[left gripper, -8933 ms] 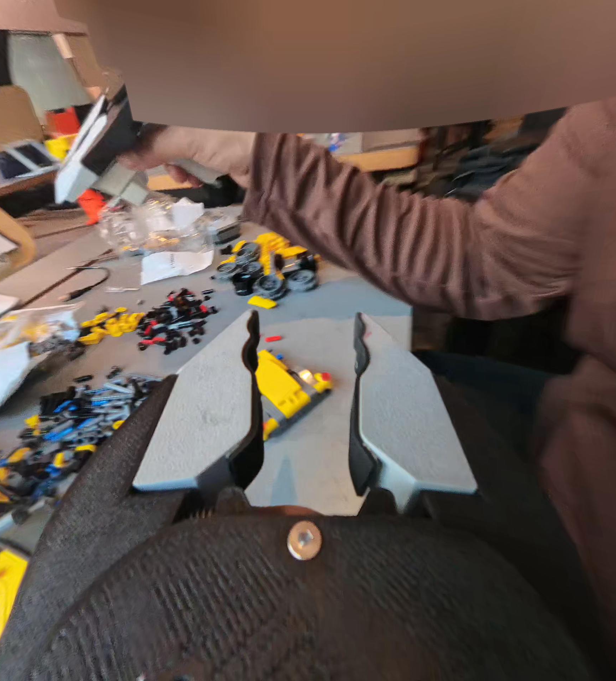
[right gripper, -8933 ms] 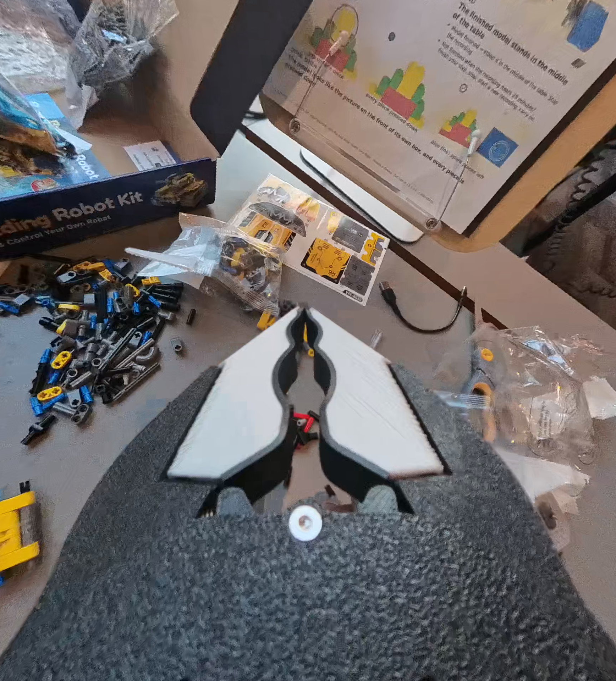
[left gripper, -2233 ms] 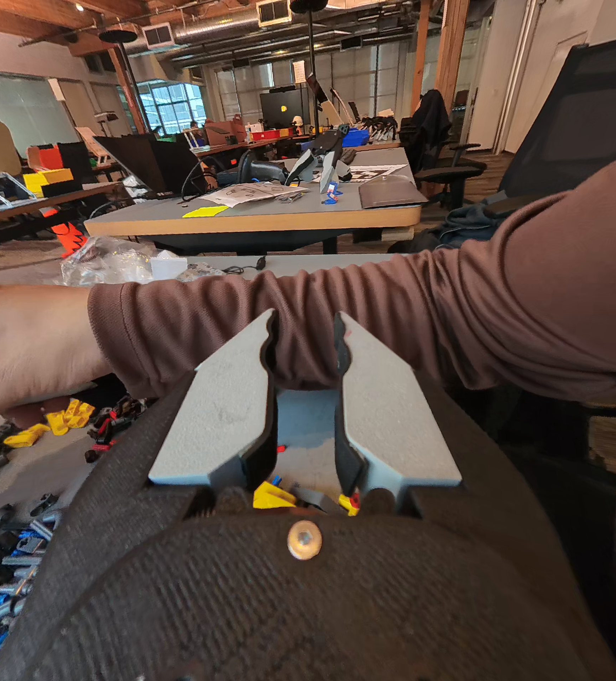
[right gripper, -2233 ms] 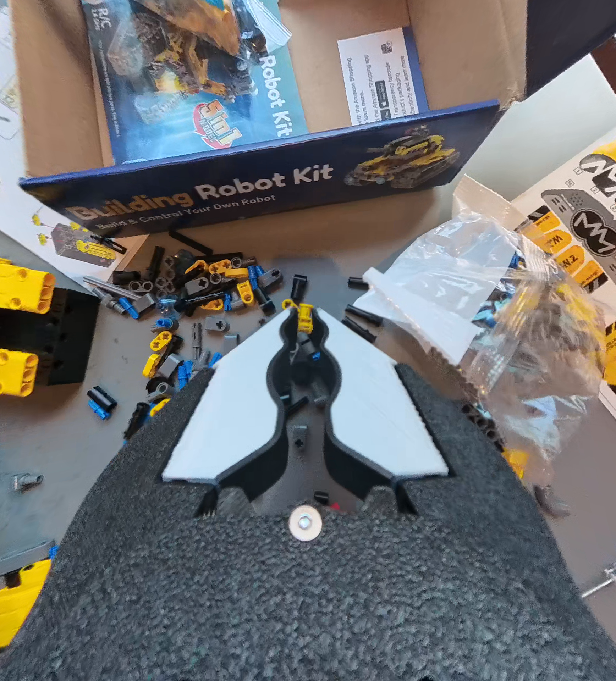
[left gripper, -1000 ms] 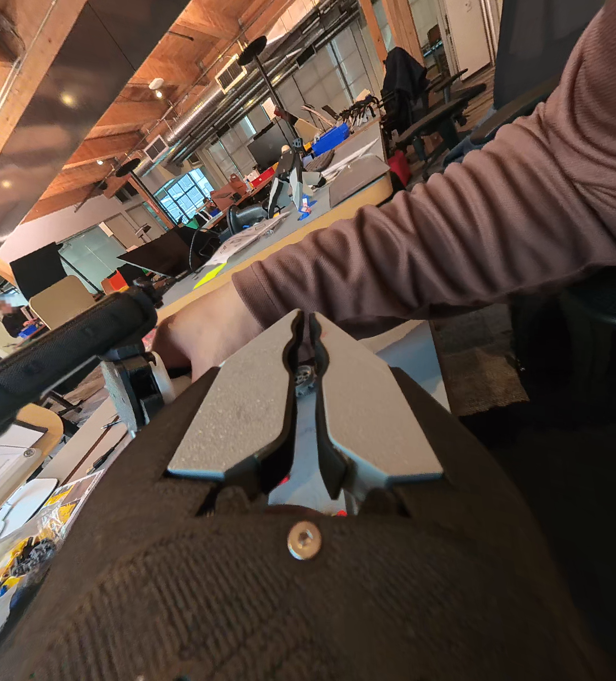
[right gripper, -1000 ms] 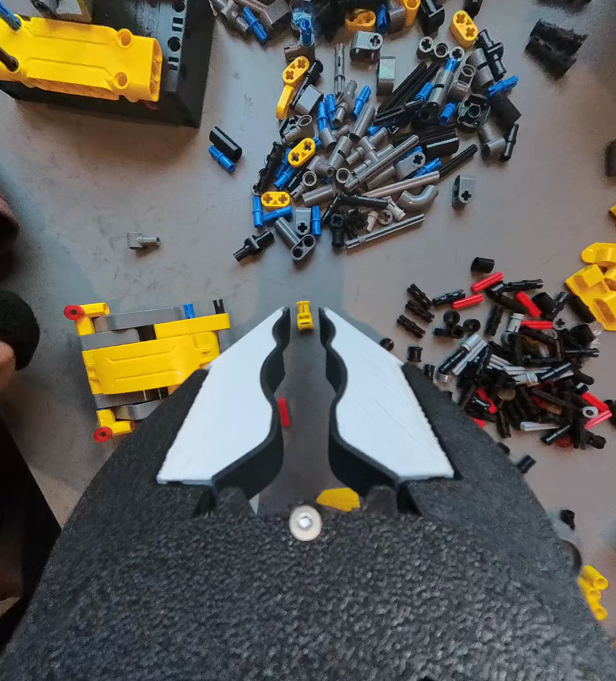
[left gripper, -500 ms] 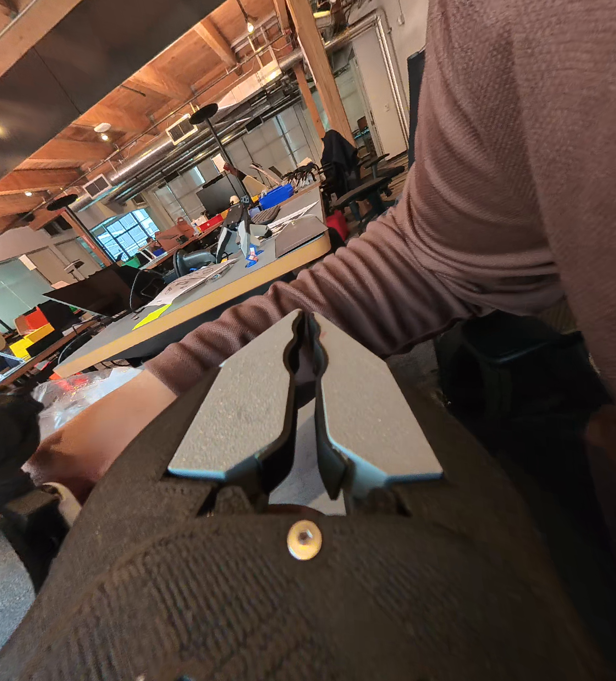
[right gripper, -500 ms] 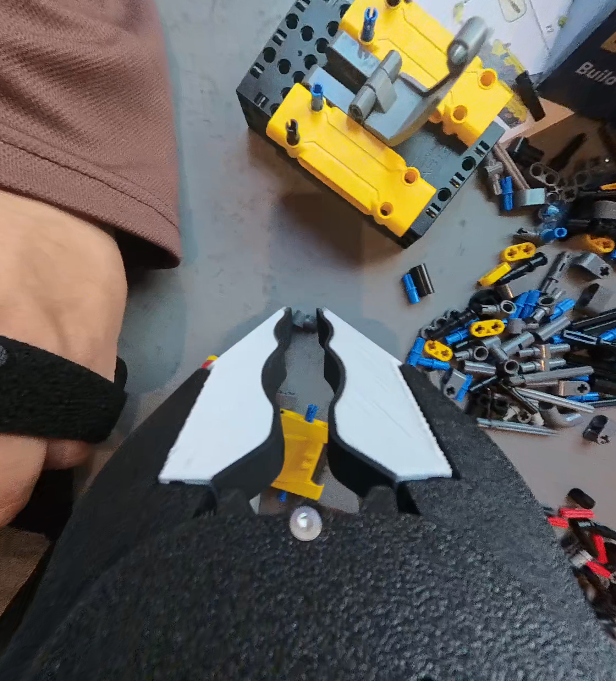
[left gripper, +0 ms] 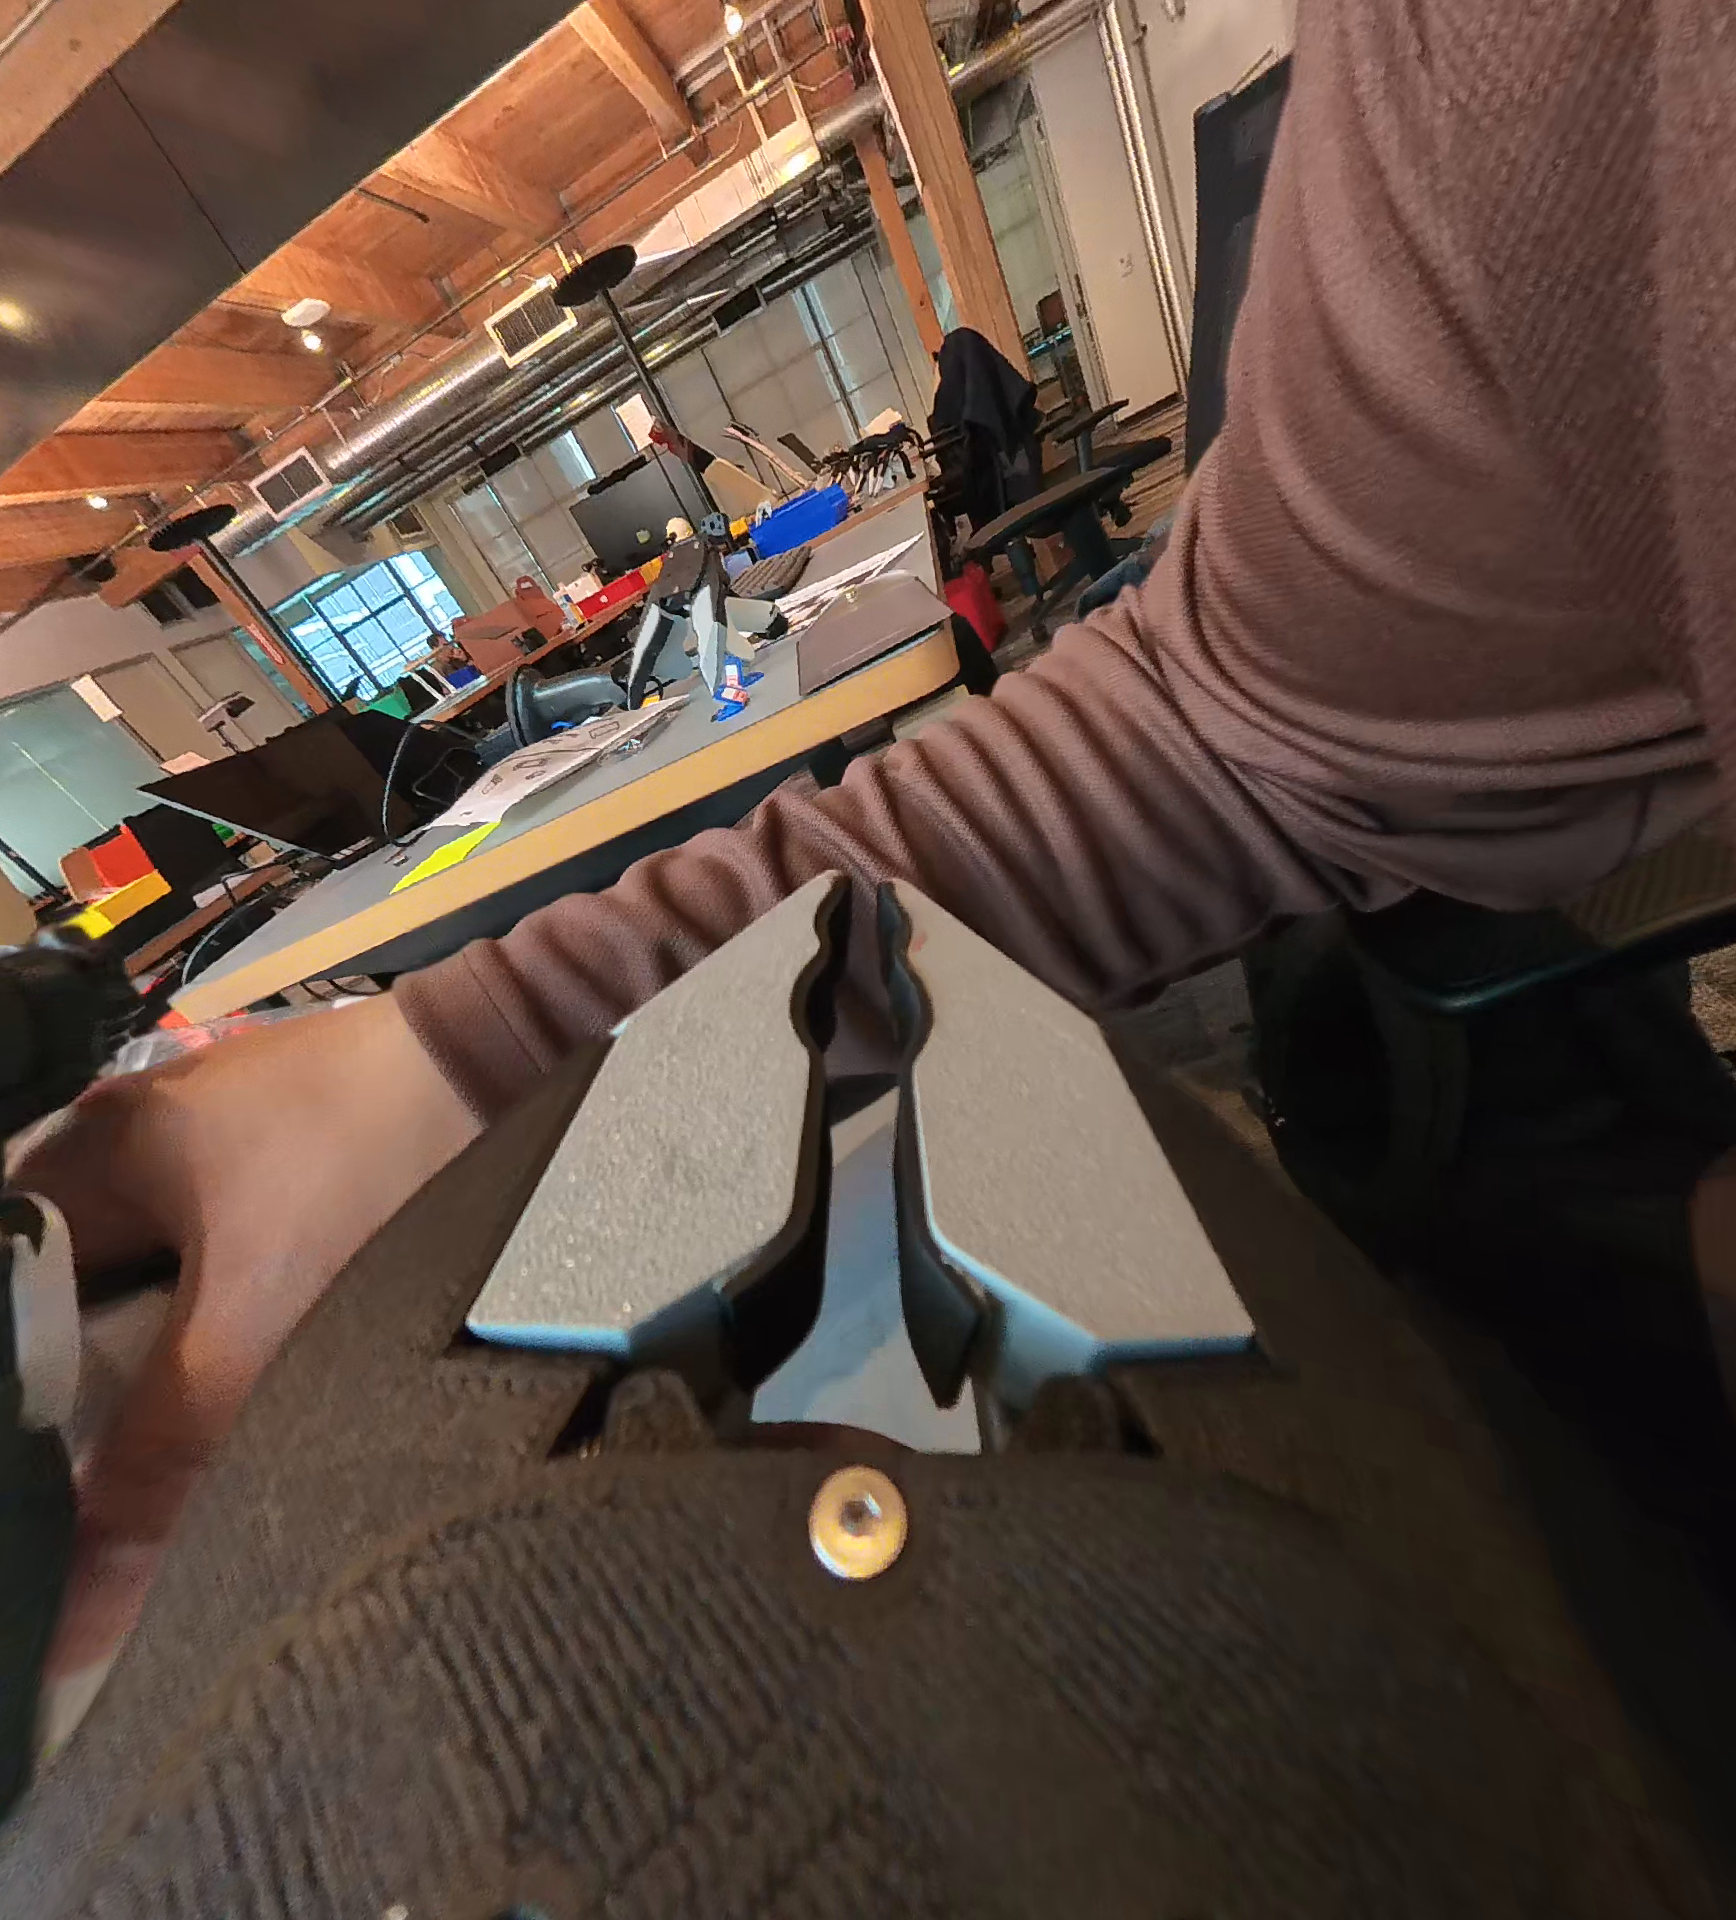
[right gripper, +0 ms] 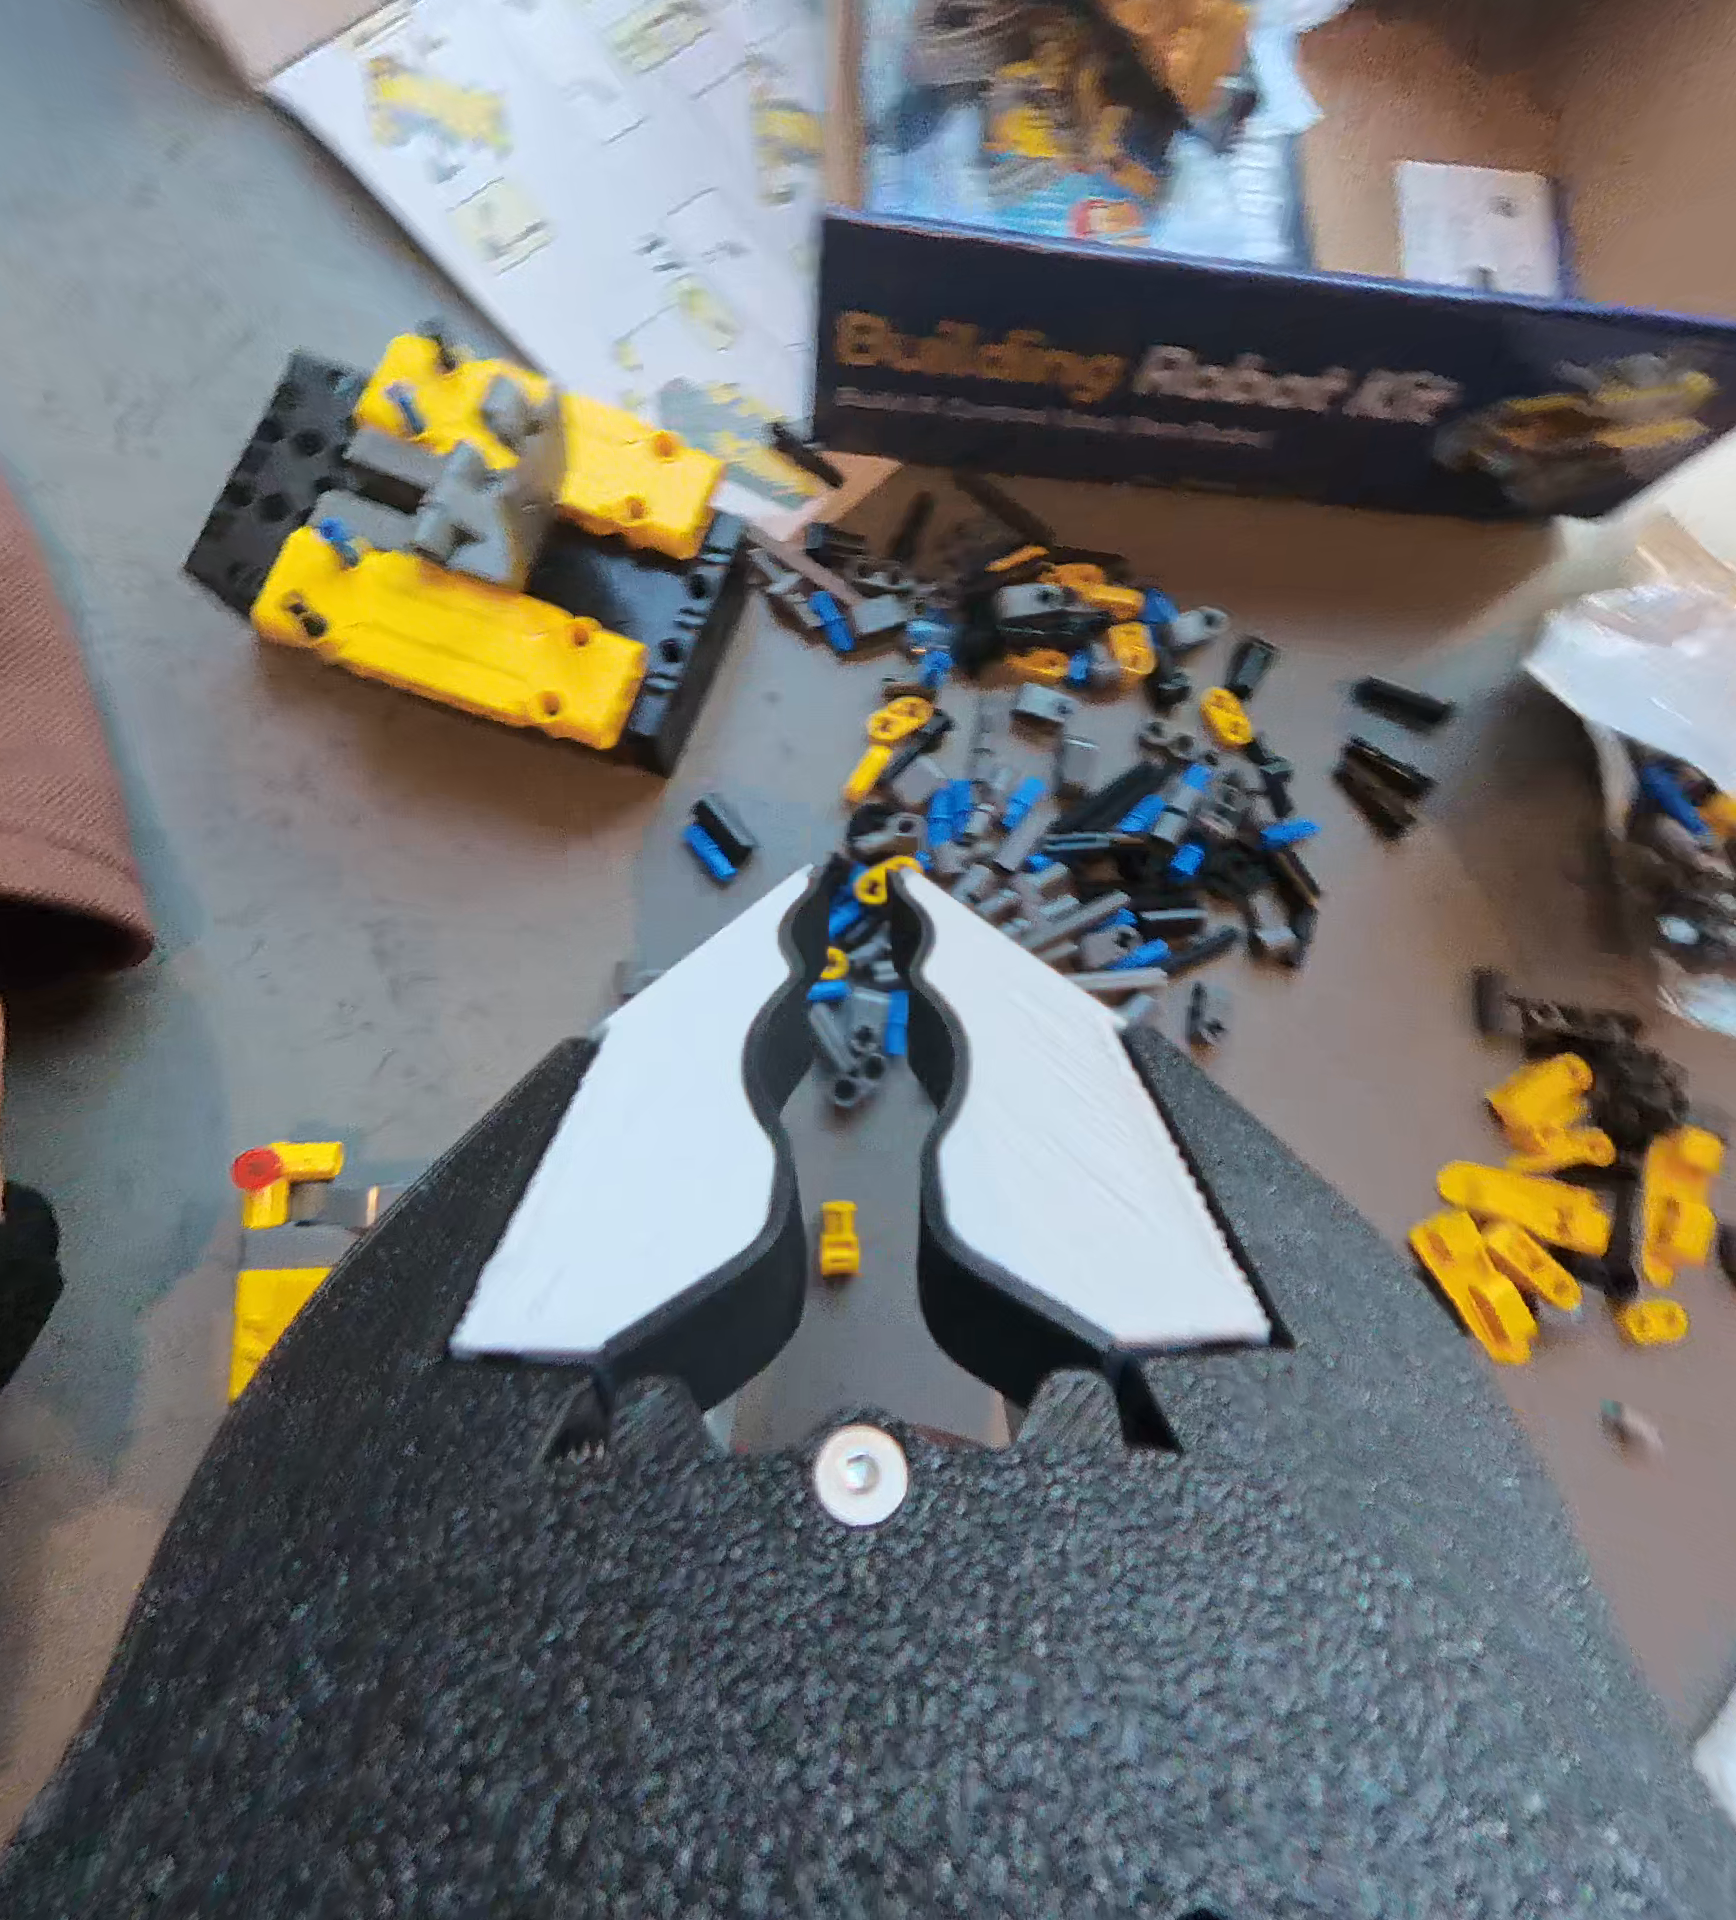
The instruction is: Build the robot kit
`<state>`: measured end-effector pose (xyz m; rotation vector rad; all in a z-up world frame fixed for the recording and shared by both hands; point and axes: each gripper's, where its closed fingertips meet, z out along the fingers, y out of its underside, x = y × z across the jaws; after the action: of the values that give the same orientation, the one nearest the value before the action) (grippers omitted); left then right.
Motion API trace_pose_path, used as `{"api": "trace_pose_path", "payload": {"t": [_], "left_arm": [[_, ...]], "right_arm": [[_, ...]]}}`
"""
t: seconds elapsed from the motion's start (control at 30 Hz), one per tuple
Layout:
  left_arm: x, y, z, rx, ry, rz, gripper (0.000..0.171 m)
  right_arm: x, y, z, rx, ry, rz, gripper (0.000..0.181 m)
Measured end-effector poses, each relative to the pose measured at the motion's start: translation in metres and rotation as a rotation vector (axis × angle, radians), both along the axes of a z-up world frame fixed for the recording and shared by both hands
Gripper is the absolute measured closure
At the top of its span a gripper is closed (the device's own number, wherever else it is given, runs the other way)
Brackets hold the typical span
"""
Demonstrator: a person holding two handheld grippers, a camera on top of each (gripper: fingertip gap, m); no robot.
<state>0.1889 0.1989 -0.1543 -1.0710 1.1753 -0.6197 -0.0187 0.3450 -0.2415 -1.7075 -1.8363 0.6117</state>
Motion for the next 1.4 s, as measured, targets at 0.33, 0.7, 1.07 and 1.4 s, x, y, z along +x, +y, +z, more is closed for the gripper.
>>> {"api": "trace_pose_path", "payload": {"t": [0.33, 0.7, 1.07, 1.4], "left_arm": [[-0.001, 0.004, -0.002, -0.005, 0.009, 0.014, 0.167], [0.001, 0.006, -0.011, -0.028, 0.038, 0.011, 0.164], [0.001, 0.009, -0.013, -0.042, 0.042, 0.015, 0.163], [-0.005, 0.021, -0.010, -0.067, 0.023, 0.051, 0.163]], "right_arm": [[-0.028, 0.056, 0.007, -0.136, 0.065, -0.248, 0.173], [-0.071, 0.049, -0.038, -0.023, -0.143, -0.094, 0.171], [-0.022, 0.082, -0.012, -0.097, 0.025, -0.287, 0.170], [0.000, 0.122, 0.000, -0.102, 0.152, -0.471, 0.167]]}}
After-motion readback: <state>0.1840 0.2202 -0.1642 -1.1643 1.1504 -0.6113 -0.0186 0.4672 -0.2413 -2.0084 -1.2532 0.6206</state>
